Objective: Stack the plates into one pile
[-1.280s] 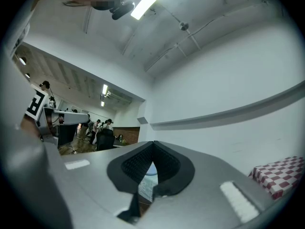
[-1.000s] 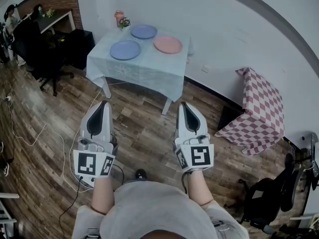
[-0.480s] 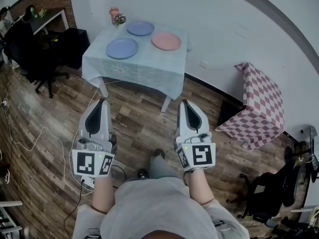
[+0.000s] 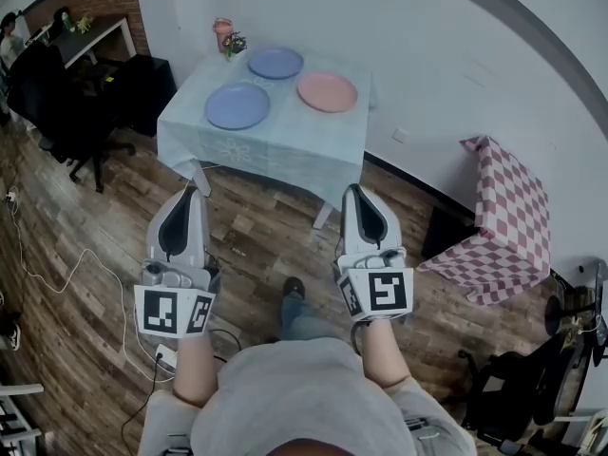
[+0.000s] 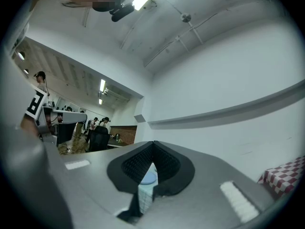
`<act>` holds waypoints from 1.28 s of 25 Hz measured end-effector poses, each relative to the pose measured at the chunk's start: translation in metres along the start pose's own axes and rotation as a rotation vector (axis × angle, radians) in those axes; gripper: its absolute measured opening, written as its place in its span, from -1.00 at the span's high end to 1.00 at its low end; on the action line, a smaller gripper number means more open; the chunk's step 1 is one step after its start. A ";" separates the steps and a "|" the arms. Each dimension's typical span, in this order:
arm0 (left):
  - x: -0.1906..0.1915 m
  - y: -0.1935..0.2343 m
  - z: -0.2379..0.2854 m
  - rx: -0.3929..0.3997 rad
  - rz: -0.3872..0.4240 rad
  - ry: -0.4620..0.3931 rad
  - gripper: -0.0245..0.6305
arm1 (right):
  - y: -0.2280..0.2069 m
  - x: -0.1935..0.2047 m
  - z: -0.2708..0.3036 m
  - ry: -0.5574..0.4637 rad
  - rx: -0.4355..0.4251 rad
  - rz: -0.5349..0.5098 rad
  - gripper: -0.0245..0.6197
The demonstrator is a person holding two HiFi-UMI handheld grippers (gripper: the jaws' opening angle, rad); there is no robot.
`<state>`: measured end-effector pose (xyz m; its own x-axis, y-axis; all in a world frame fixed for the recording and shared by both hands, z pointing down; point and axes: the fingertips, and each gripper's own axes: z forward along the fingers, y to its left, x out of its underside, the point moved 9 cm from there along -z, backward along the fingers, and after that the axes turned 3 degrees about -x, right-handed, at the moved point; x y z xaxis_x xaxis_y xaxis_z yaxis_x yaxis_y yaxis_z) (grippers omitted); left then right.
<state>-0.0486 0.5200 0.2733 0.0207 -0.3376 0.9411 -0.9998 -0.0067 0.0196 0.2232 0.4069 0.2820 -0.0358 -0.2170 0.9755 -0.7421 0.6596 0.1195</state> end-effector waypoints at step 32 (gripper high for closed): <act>0.060 0.022 0.204 -0.074 0.055 -0.022 0.93 | -0.130 0.051 0.198 -0.026 -0.127 0.048 0.92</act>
<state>-0.0696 0.3076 0.2613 -0.0348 -0.3558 0.9339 -0.9967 0.0812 -0.0062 0.1852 0.1669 0.2799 -0.0875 -0.2006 0.9758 -0.6486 0.7550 0.0970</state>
